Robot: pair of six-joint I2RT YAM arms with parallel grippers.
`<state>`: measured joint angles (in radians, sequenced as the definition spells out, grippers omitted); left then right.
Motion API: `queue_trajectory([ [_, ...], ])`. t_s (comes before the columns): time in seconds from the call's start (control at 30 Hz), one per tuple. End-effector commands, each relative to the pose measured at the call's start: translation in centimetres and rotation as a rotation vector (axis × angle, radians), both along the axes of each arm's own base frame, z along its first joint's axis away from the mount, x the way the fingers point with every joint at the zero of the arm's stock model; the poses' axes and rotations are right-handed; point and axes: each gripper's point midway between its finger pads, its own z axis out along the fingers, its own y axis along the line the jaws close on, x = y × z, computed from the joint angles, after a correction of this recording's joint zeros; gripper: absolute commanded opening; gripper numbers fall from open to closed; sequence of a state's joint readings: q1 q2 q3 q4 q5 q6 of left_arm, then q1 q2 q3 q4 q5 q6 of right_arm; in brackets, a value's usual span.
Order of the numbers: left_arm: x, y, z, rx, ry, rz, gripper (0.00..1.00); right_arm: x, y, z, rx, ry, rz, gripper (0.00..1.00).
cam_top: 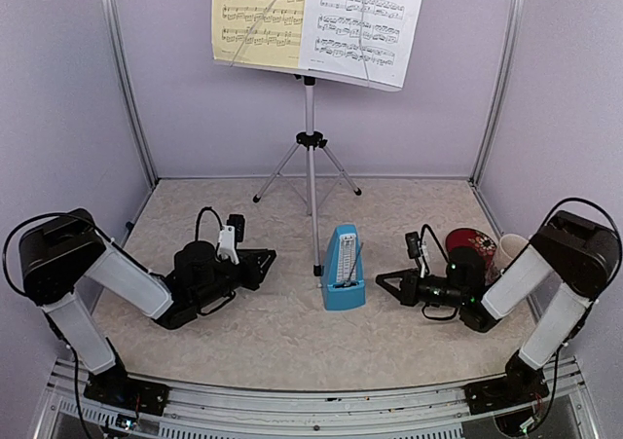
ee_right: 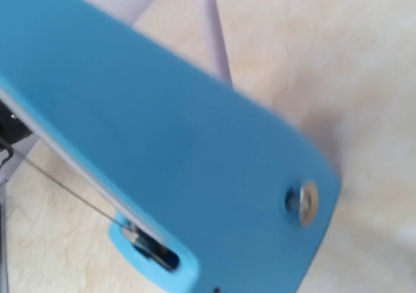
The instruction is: Set up the instrument practice props
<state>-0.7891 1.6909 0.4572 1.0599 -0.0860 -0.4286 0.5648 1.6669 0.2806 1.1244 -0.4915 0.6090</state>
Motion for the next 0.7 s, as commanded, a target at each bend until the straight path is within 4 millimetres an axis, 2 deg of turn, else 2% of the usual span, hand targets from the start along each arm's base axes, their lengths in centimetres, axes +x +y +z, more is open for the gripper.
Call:
queue_trajectory([
  [0.0, 0.5, 1.4, 2.1, -0.037, -0.02, 0.029, 0.26, 1.4, -2.0, 0.9, -0.131, -0.048, -0.068, 0.02],
  [0.07, 0.9, 2.0, 2.9, -0.031, -0.028, 0.047, 0.37, 2.2, -2.7, 2.2, -0.155, -0.086, -0.094, 0.06],
  [0.13, 1.5, 2.9, 3.7, -0.025, -0.03, 0.073, 0.56, 2.9, -3.5, 3.7, -0.161, -0.118, -0.117, 0.12],
  [0.3, 3.4, 5.7, 6.4, 0.003, -0.027, 0.174, 0.96, 4.7, -5.8, 7.2, -0.174, -0.193, -0.184, 0.42],
  [0.37, 4.0, 7.2, 8.1, 0.003, -0.044, 0.233, 0.99, 5.5, -6.9, 8.7, -0.183, -0.223, -0.216, 0.54],
  [0.5, 5.3, 10.0, 10.2, 0.054, -0.043, 0.342, 0.99, 7.2, -9.2, 11.5, -0.209, -0.27, -0.283, 0.74],
  [0.6, 6.3, 12.4, 10.9, 0.079, -0.008, 0.433, 0.99, 8.6, -11.1, 13.7, -0.211, -0.301, -0.333, 0.84],
  [0.67, 7.1, 14.1, 11.1, 0.064, 0.029, 0.499, 0.99, 9.4, -12.3, 15.3, -0.204, -0.325, -0.366, 0.95],
])
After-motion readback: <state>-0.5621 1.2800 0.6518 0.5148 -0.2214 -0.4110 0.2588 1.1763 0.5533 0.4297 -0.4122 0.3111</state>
